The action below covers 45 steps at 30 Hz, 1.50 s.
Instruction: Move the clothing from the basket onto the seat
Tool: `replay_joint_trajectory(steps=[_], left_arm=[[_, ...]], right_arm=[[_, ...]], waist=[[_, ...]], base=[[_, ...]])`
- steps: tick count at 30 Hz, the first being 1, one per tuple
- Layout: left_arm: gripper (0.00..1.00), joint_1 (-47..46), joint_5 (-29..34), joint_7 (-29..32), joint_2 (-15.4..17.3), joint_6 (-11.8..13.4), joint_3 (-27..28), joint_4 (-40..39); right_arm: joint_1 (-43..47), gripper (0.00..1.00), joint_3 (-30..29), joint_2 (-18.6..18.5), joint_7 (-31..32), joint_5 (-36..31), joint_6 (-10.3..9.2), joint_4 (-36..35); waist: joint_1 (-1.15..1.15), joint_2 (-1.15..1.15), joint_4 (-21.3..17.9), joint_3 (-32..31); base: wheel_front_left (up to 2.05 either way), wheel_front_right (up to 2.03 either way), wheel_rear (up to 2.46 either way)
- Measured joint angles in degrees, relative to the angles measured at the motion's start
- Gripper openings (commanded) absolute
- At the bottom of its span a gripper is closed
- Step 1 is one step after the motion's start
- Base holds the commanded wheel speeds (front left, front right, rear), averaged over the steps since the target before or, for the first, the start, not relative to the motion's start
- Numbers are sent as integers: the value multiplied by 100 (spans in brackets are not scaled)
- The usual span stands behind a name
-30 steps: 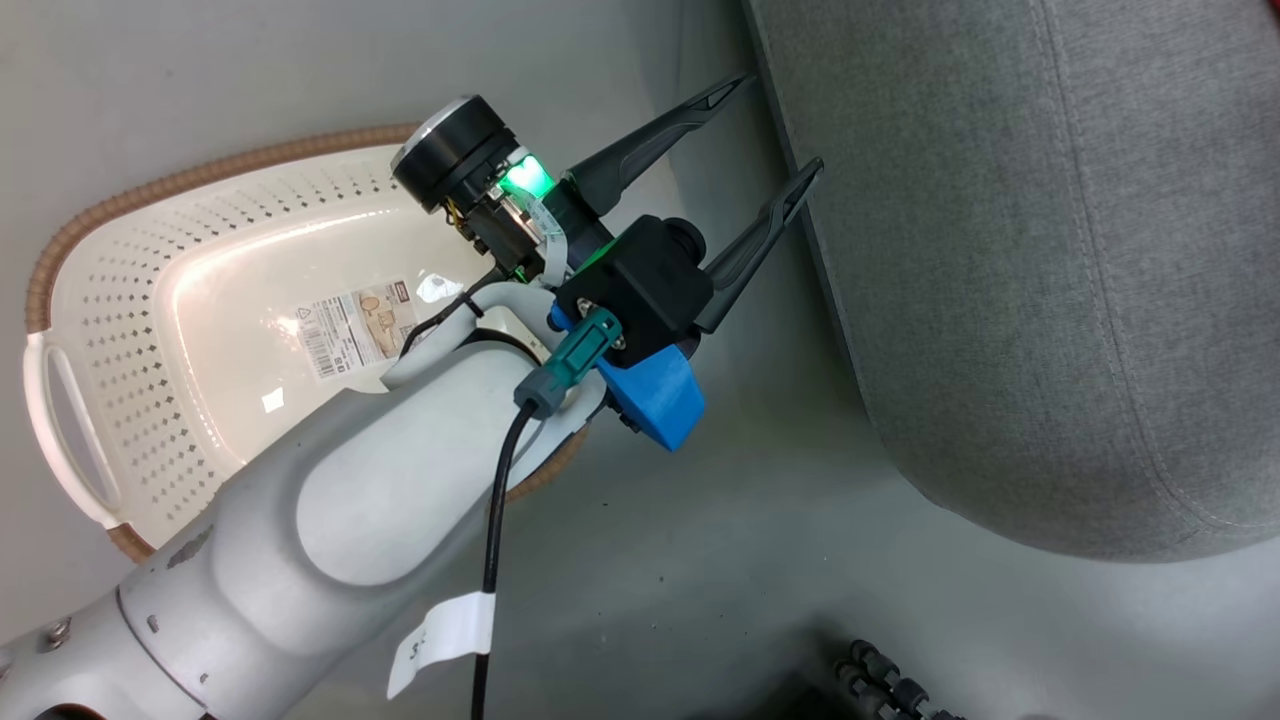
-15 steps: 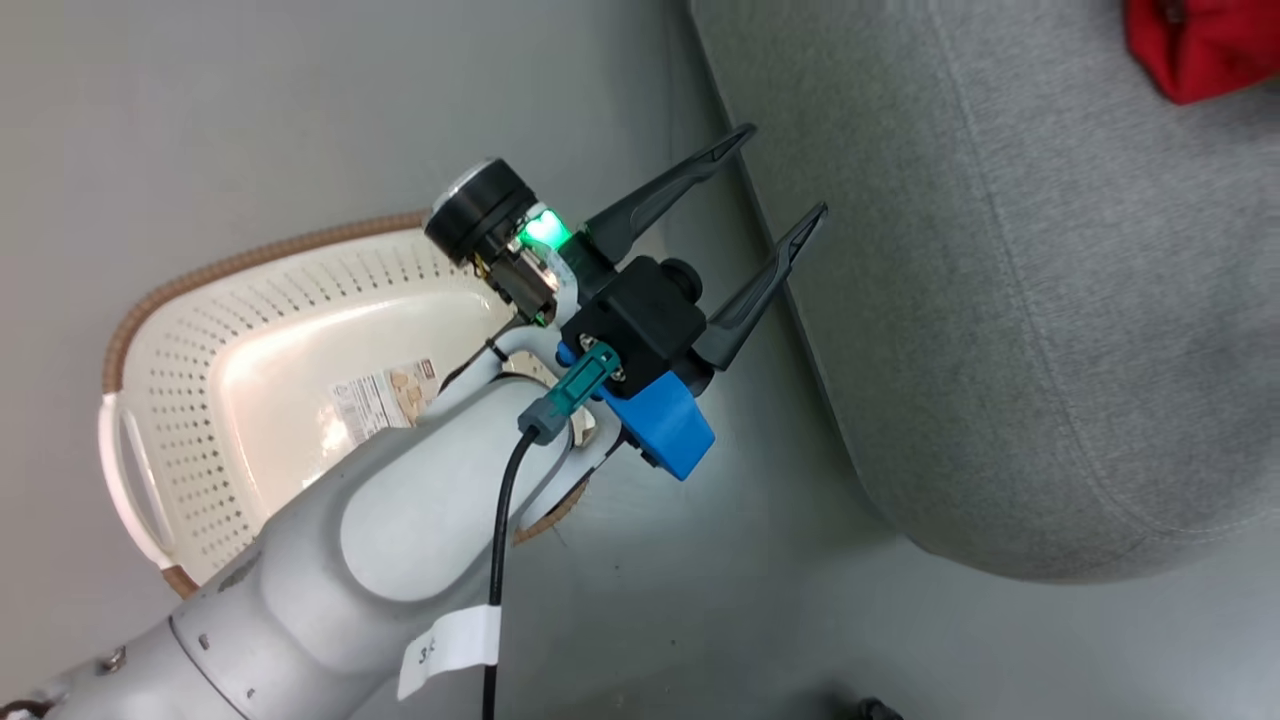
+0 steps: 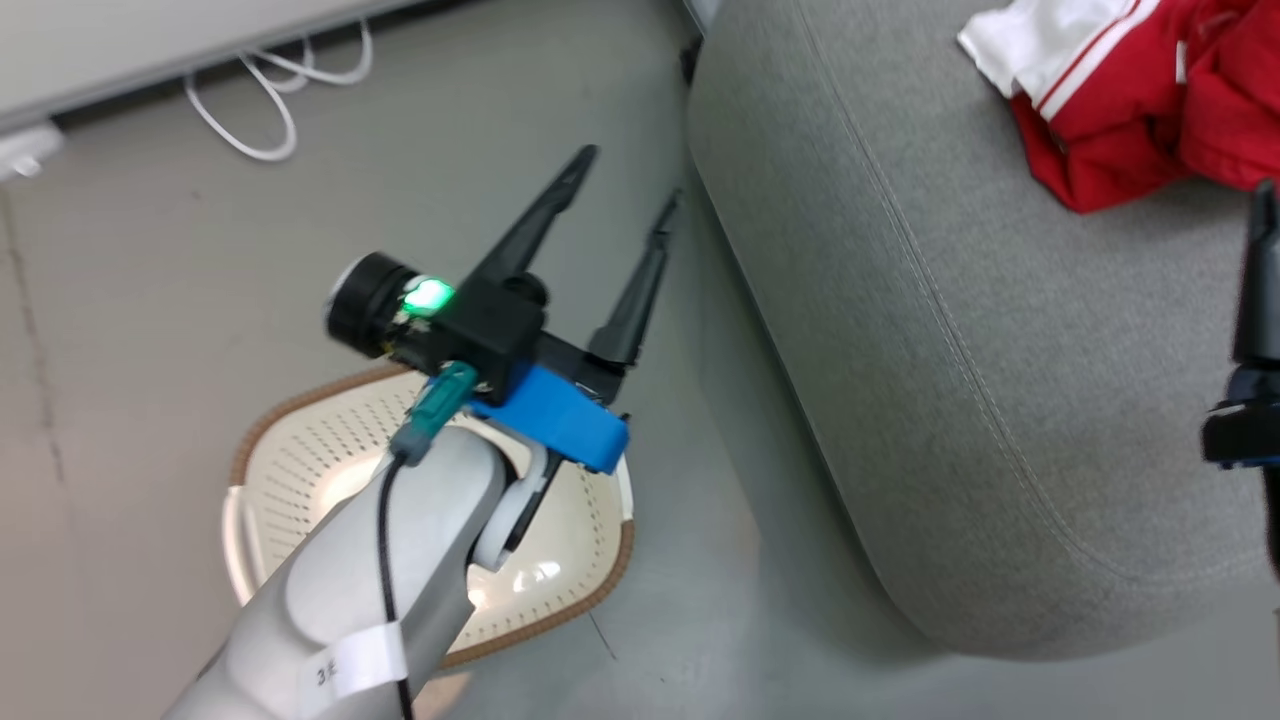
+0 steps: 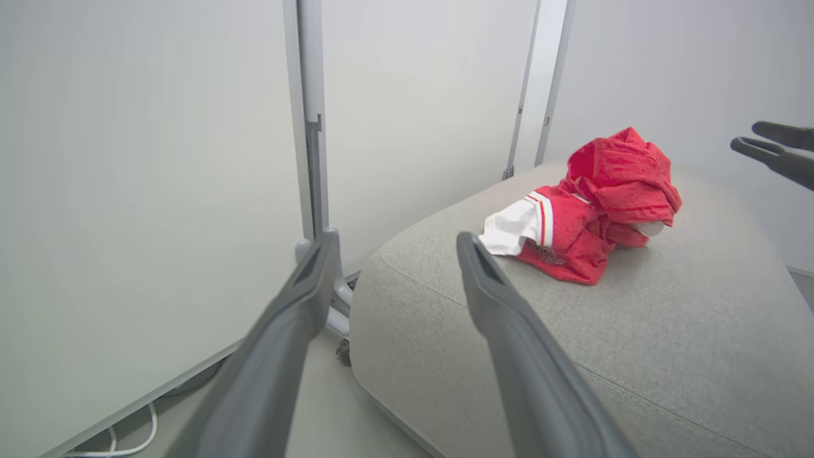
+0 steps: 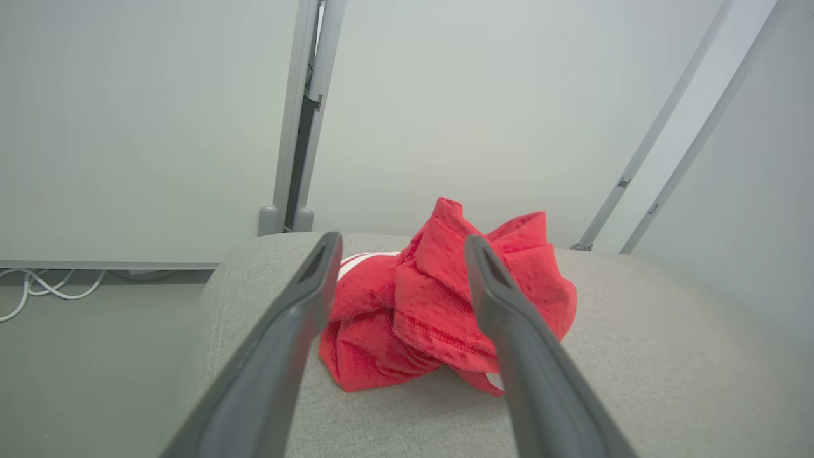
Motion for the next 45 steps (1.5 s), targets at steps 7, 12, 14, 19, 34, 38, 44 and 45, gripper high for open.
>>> replay_joint_trajectory(steps=[7,12,14,19,34,38,44,45], left_arm=[[100,861,369,-1,-86,78,1178,-410],[100,1435,625,-1,-245,-15,1997,-503],[100,1640,740,-1,-302,-66,2291,-508],[100,2153,999,-1,-487,-276,2918,-482],[100,3279,1547,-1,-893,-804,4054,-321],[100,3465,1635,0,-944,-906,4166,-233],[100,3589,1689,-1,-967,-958,4264,-183],[100,3595,1692,-1,-970,-960,4274,-181]], right_arm=[[181,100,714,88,0,41,0,-301],[214,100,1115,208,0,59,0,-414],[274,100,1220,259,0,83,0,-420],[462,100,1310,432,0,167,0,-357],[1287,100,1171,702,0,361,0,186],[1495,100,1151,822,0,375,0,335],[1691,100,1078,934,1,377,0,413],[1712,100,1070,953,0,376,0,415]], waist=[[0,0,408,-607],[0,0,742,-971],[0,0,864,-1100],[0,0,1120,-1404],[0,0,1422,-2070],[0,0,1436,-2174],[0,0,1472,-2265],[0,0,1477,-2273]], base=[[0,0,0],[0,0,0],[0,0,0],[0,0,0],[0,0,0],[0,0,0],[0,0,0],[0,0,0]])
